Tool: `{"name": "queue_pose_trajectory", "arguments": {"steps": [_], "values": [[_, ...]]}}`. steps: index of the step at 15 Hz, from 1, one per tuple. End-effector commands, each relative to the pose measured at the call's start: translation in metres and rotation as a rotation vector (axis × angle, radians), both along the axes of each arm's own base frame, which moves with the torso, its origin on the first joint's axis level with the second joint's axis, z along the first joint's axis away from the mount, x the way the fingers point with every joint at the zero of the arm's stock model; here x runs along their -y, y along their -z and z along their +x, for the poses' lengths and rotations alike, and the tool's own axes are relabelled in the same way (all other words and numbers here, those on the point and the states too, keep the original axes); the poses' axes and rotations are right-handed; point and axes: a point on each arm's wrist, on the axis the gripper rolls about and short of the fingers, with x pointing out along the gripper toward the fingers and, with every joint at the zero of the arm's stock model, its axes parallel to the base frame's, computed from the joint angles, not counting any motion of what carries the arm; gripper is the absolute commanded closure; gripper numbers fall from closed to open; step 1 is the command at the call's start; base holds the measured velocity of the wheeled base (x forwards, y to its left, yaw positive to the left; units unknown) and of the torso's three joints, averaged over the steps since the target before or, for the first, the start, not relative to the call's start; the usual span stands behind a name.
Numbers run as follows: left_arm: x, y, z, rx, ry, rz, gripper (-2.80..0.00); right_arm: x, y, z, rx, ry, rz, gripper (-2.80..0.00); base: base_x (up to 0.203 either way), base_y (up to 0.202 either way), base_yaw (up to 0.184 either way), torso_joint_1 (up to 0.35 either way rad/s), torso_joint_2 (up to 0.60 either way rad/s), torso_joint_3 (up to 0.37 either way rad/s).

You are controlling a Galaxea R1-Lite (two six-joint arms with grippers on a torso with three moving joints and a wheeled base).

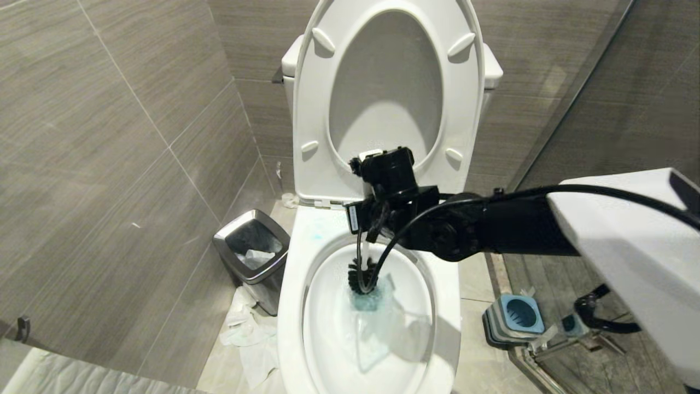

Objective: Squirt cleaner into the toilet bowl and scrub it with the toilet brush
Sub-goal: Scrub the toilet bowl

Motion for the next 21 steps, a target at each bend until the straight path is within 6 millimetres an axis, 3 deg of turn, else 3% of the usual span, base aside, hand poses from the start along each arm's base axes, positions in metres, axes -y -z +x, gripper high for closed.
{"name": "queue_pose_trajectory", "arguments": {"steps": [1,3,4,11,14,16,21], "values": [[0.000,0.000,0.000,-0.003,-0.001,0.001,0.00,0.019,-0.060,-0.028,0.080,-0.009,0.072,0.00,0.000,0.000,0.000,0.000,0.00,0.000],[0.000,0.000,0.000,-0.003,-0.001,0.001,0.00,0.027,-0.076,-0.043,0.077,-0.024,0.078,0.00,0.000,0.000,0.000,0.000,0.00,0.000],[0.000,0.000,0.000,-0.003,-0.001,0.001,0.00,0.024,-0.067,-0.040,0.057,-0.025,0.061,0.00,0.000,0.000,0.000,0.000,0.00,0.000],[0.000,0.000,0.000,-0.003,-0.001,0.001,0.00,-0.017,0.045,0.006,-0.102,-0.021,-0.076,0.00,0.000,0.000,0.000,0.000,0.00,0.000],[0.000,0.000,0.000,-0.003,-0.001,0.001,0.00,-0.026,0.064,0.018,-0.111,-0.016,-0.089,0.00,0.000,0.000,0.000,0.000,0.00,0.000],[0.000,0.000,0.000,-0.003,-0.001,0.001,0.00,-0.023,0.060,0.017,-0.112,-0.012,-0.089,0.00,0.000,0.000,0.000,0.000,0.00,0.000],[0.000,0.000,0.000,-0.003,-0.001,0.001,0.00,0.010,-0.017,-0.021,-0.041,-0.015,-0.025,0.00,0.000,0.000,0.000,0.000,0.00,0.000]]}}
